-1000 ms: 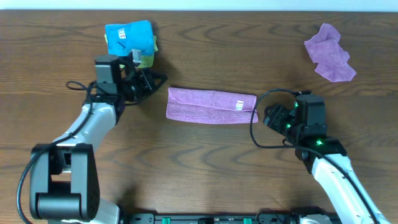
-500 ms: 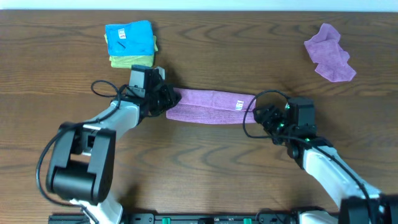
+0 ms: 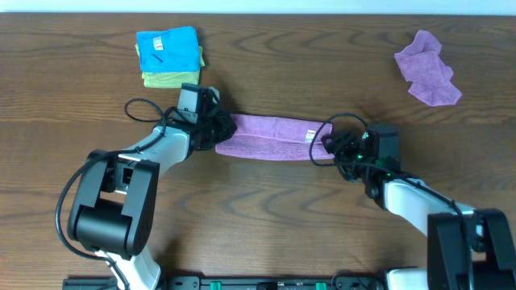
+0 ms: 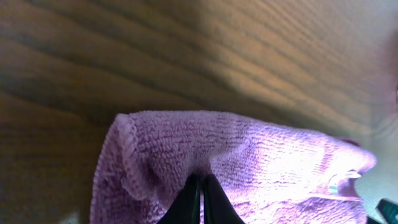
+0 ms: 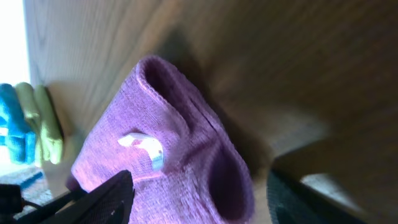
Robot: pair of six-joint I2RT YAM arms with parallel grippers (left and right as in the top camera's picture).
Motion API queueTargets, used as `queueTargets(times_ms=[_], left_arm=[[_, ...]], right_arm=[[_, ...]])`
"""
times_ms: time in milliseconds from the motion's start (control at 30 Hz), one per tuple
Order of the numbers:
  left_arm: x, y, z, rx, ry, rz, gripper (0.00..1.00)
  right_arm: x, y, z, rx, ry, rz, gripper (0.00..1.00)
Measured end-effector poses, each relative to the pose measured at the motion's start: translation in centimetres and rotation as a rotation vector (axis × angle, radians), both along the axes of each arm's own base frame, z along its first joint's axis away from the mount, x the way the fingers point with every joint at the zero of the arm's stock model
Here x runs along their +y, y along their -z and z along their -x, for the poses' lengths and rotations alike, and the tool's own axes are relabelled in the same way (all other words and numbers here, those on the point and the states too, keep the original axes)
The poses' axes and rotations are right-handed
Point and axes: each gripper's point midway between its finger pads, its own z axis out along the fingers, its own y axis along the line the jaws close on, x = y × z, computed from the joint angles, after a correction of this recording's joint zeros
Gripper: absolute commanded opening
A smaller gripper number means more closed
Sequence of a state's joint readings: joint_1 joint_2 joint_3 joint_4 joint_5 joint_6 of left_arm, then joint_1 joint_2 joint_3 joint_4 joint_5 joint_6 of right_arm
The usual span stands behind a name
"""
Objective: Fold the cloth
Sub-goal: 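Fold the strip's right end toward the left gripper with the right gripper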
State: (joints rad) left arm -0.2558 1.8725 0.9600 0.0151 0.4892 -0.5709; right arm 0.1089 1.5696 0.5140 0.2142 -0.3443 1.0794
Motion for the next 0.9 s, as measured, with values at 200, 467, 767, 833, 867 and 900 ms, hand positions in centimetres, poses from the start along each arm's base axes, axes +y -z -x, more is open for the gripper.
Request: queueTargets(times_ms=[200,467,767,833,867,900], left_arm=[[-0.3,0.8,1.2,0.029,0.030,-0.043,0.05],[0.1,1.4,2.1,0.065,0.049,-0.075,0.05],[0.1,1.5,2.3,0.070,0.050,-0.079,0.06],[0.1,1.5,2.3,0.070,0.050,-0.079,0.06],[0.1,1.5,2.3,0.070,0.050,-0.079,0.06],[0.1,1.5,2.2,0.070,0.050,-0.079,0.06]], right_arm=[[1.0,0.2,-1.2,-0.040,-0.002,-0.029,0.62],[2.2,1.0,-2.6,-0.098,-0.026,-0.032,0.22],[2.7,-0.3,-4.8,-0.307,-0.107,0.070,0.01],[2.8,-1.0,-5.0,-0.338,-0.132,0.089,0.01],[2.9,-1.4,-5.1,-0.355,-0.144,0.095,0.01],[3.1,-2.2,-5.3,-0.379,-0.156,0.097,0.01]])
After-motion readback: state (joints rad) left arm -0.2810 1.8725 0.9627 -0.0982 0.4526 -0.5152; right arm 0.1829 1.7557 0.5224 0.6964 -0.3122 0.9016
